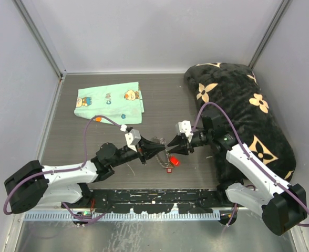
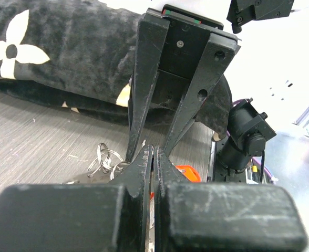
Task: Remove the keys from the keyring
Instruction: Remove the key from the keyring.
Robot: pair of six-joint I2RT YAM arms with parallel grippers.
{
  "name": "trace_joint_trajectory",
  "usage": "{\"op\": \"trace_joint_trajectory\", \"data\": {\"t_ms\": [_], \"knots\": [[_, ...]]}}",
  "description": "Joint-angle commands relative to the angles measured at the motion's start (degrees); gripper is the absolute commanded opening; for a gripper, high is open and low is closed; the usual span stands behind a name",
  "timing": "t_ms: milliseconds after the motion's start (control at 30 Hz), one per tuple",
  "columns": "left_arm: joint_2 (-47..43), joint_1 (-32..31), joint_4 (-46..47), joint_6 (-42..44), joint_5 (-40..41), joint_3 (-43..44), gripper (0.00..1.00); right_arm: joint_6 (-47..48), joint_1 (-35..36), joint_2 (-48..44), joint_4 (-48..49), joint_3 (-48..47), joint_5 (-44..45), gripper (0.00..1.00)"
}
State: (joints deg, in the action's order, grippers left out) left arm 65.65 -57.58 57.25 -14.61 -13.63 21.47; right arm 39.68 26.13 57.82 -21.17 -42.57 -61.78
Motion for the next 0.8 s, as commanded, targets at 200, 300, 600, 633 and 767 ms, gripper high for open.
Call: {"op": "trace_joint_trajectory", "data": {"t_ms": [200,300,600,633,767], "knots": [[-0.2,-0.5,8.5,-0.3,1.2,2.4,0.0,0.4,0.0,-1.2,1.4,-0.1,-4.4,0.43],[-0.1,-0.6,8.5,-0.3,1.1,2.6,0.0,-2.0,0.0,-1.0,3.6,0.4,-2.0,0.4],[0.4,-0.9,9.3,-0.5,0.9,2.8,0.0,-3.8,0.0,-0.9,5.4,0.9,-0.7,0.31],[0.4,-0.9,9.3,-0.4,1.0,2.8,0.0,-3.8,0.0,-0.8,5.4,1.0,-1.3,0.31],[0.1,-0.9,9.3,0.0,1.2,2.8,0.0,-2.5,0.0,-1.1,4.3,1.2,-4.9,0.34]]}}
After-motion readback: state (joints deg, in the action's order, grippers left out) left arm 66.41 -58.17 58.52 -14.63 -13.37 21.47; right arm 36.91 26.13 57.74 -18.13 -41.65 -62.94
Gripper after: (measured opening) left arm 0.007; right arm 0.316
